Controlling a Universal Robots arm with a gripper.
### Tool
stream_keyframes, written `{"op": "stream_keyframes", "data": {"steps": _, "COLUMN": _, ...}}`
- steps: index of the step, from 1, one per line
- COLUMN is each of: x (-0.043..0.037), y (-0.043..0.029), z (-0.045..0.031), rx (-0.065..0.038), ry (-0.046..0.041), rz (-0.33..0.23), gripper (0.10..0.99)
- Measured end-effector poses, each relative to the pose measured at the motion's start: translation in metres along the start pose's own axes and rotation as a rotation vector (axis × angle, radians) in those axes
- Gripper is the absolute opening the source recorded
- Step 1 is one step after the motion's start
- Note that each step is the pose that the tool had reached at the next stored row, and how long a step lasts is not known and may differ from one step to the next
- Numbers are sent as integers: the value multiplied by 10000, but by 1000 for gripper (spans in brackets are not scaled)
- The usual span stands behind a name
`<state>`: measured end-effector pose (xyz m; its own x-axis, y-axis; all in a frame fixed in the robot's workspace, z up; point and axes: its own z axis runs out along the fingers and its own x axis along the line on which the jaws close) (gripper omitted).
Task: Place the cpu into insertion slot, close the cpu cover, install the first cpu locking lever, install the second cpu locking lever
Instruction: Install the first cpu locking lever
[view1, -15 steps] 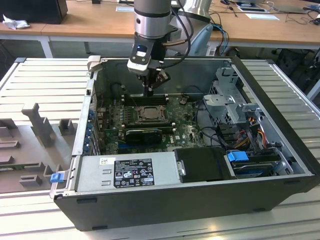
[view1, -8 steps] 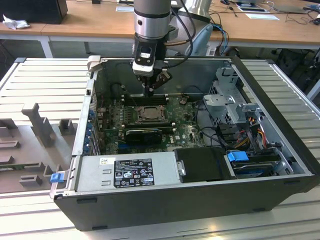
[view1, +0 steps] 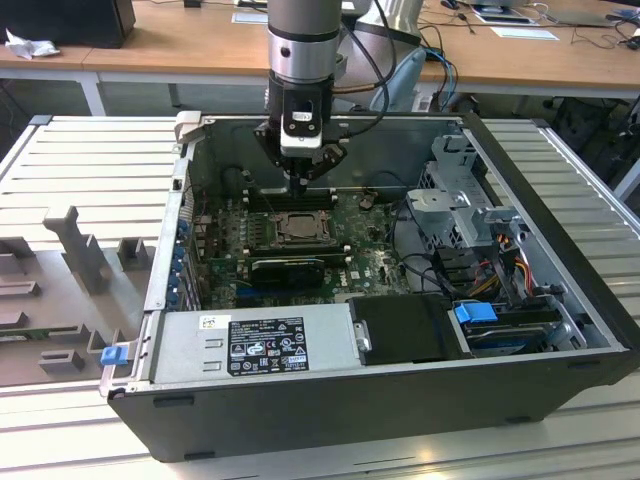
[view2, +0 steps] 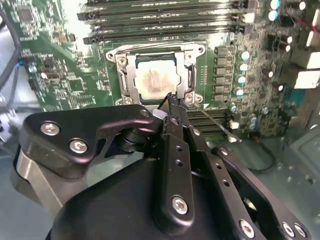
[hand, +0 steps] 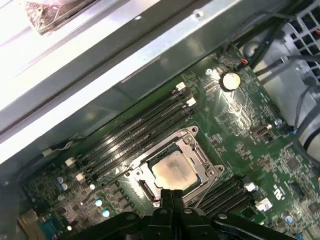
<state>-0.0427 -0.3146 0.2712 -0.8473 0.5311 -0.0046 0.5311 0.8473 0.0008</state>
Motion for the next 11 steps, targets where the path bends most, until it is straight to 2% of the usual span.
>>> {"op": "stream_keyframes", "data": {"steps": 5, "x": 0, "y": 0, "z": 20, "rx": -8, "ry": 1, "rz": -1191, "gripper": 106}}
{"op": "stream_keyframes", "data": {"steps": 11, "x": 0, "y": 0, "z": 68, "rx": -14, "ry": 1, "rz": -3236, "gripper": 106}}
